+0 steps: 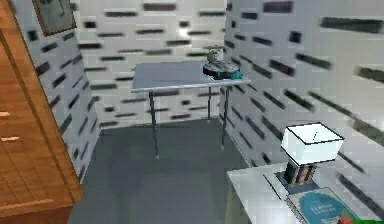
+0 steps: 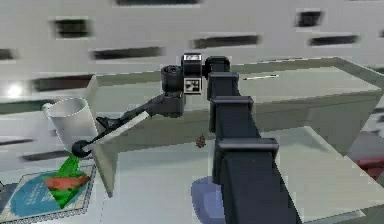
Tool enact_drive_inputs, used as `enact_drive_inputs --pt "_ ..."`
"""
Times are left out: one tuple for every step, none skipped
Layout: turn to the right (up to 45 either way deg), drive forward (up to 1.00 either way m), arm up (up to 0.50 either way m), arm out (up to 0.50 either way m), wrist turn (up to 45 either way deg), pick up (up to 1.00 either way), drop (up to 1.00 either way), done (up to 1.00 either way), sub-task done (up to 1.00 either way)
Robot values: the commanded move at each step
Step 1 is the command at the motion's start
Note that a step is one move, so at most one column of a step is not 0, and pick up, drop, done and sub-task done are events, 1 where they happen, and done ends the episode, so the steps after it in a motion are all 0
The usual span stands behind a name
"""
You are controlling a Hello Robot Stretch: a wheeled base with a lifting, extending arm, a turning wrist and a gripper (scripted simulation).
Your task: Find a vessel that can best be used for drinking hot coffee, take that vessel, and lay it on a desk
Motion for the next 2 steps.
enact_drive_inputs --pt "0.0 0.00 0.00 0.00 42.0 0.00 0.00 0.00 0.00" --pt "0.0 0.00 -0.12 0.00 0.0 0.00 0.00 0.00 0.00"
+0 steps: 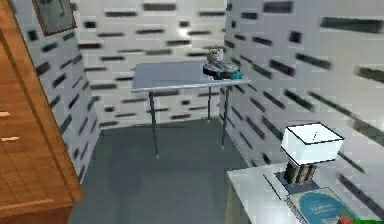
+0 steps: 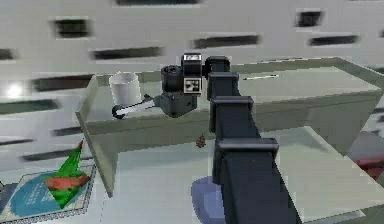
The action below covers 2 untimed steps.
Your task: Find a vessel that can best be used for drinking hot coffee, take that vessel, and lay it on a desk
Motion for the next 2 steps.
enact_drive_inputs --pt "0.0 0.00 -0.44 0.00 0.0 0.00 0.00 0.00 0.00" --pt "0.0 0.00 0.00 0.00 0.0 0.00 1.00 0.00 0.00"
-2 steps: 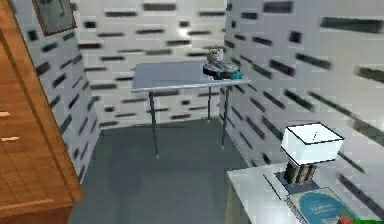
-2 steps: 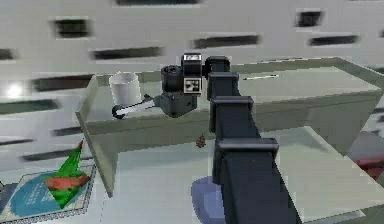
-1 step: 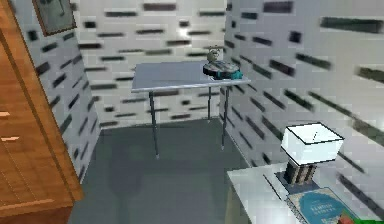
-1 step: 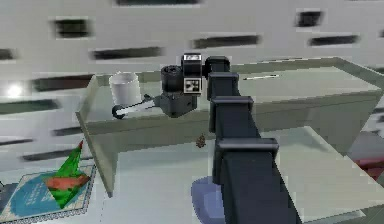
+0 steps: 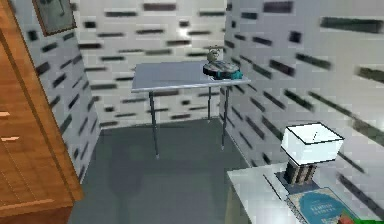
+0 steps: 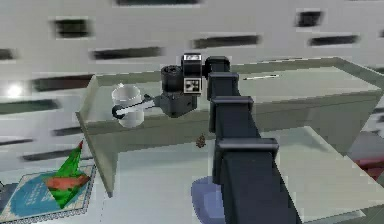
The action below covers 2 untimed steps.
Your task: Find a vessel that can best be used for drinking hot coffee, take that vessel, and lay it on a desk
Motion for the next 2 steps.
enact_drive_inputs --pt "0.0 0.00 0.00 -0.10 0.0 0.00 0.00 0.00 0.00" --pt "0.0 0.00 0.00 0.00 0.0 0.00 0.00 1.00 0.00"
